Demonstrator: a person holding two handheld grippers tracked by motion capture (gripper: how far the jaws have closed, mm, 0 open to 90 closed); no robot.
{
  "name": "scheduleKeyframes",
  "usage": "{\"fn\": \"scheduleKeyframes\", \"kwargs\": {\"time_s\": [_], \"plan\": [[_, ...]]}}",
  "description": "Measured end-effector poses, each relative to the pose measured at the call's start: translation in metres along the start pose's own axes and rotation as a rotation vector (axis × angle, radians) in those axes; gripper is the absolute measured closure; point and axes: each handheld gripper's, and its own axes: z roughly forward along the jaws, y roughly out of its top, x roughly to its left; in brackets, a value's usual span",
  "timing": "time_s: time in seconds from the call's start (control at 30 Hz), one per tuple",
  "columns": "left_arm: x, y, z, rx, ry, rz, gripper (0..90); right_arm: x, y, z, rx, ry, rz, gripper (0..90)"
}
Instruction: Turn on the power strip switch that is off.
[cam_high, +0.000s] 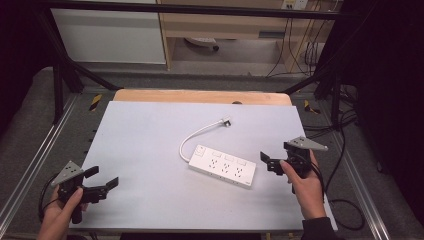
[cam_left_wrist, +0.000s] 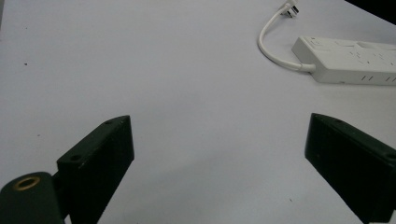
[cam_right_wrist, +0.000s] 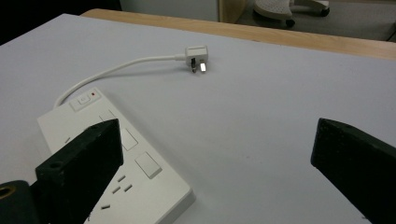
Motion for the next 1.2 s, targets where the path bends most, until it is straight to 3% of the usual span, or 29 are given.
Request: {"fn": "scheduleKeyframes", "kwargs": {"time_s": [0.33, 1.2], "plan": [[0.000, 0.000, 0.001, 0.005, -0.007, 0.005, 8.3, 0.002, 0.017, 0.006, -0.018, 0.020, -0.002, 2.9], [-0.001, 0.000, 0.003, 0.018, -0.003, 0.005, 6.9, 0.015, 0.032, 0.026, 0.006, 0.046, -0.031, 4.2]]}}
